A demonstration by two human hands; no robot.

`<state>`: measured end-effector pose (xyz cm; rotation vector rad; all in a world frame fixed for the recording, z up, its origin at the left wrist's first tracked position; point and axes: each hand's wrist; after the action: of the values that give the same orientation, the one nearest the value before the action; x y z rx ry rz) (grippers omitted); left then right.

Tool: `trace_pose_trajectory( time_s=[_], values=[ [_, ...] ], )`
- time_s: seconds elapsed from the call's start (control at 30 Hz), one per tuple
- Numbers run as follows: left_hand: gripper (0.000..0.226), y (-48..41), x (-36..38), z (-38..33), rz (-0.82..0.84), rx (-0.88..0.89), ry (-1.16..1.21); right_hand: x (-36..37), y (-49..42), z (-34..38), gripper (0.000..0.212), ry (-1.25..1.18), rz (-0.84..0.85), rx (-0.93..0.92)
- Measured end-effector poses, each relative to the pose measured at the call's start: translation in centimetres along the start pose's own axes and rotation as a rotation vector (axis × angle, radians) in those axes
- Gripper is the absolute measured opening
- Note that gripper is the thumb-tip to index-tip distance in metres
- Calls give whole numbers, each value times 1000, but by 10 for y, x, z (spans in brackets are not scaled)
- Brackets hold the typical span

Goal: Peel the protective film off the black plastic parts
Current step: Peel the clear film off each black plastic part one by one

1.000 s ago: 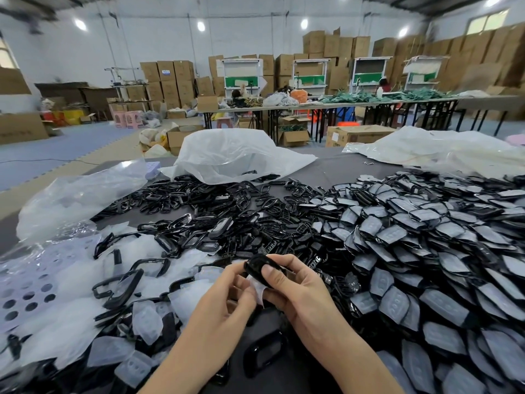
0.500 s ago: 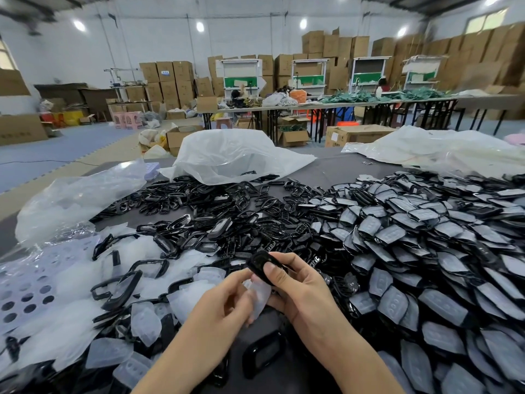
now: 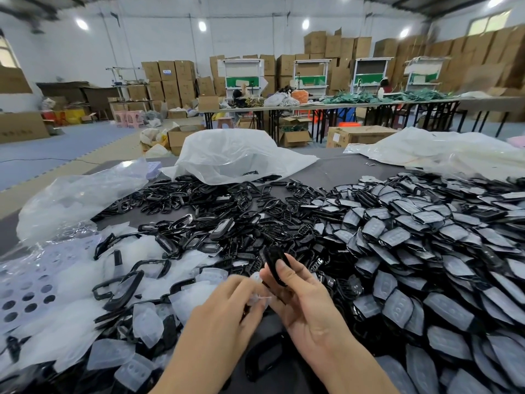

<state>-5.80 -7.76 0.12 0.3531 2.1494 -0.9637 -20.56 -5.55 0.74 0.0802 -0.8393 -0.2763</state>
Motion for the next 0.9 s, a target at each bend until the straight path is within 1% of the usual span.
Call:
trace_pose_trajectory(
  time_s=[0.07, 0.1, 0.13, 0.23, 0.3, 0.37, 0.43, 0.47, 0.53, 0.6, 0.7, 0.8, 0.9],
  values=[
    [5, -1, -1, -1, -34, -43, 77, -3, -2, -2, 26, 116, -61, -62],
    [6, -2, -1, -2, -57, -96, 164, -5, -4, -2, 21, 152, -85, -92],
    [12, -2, 0, -1, -71, -163, 261, -6, -4, -3, 17, 173, -100, -116],
    [20, -7, -2, 1, -75, -319, 529, -6, -5, -6, 15, 238, -93, -159],
    [16, -10, -4, 1, -93, -430, 749, -5, -5, -7, 14, 262, -79, -165],
    [5, -13, -5, 0, -103, -547, 1028, -4, -4, -8, 14, 260, -66, -150],
    [9, -14, -5, -1, -125, -617, 1246, -4, -3, -9, 17, 266, -41, -127],
    [7, -13, -3, -1, -143, -622, 1243, -4, -2, -9, 18, 285, -25, -118],
    [1, -11, 1, 1, -194, -596, 1032, -3, 0, -11, 19, 333, 5, -112],
    [3, -9, 4, 2, -280, -554, 874, -1, 3, -13, 18, 366, 32, -114],
    [3, -9, 4, 0, -337, -529, 862, 2, 6, -15, 18, 403, 51, -128],
    [4, -10, 4, 1, -381, -549, 895, 6, 8, -15, 17, 363, 87, -149],
    [5, -9, 6, 4, -417, -554, 872, 7, 8, -18, 18, 327, 158, -152]
  ],
)
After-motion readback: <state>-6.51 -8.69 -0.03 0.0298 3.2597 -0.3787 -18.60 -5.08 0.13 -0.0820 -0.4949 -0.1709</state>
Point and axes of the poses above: each hand's wrist, its own y-axis away from the middle knuckle, its own x-axis out of the palm, z = x × y, and after that the axes turned 4 degrees about y, right-handed
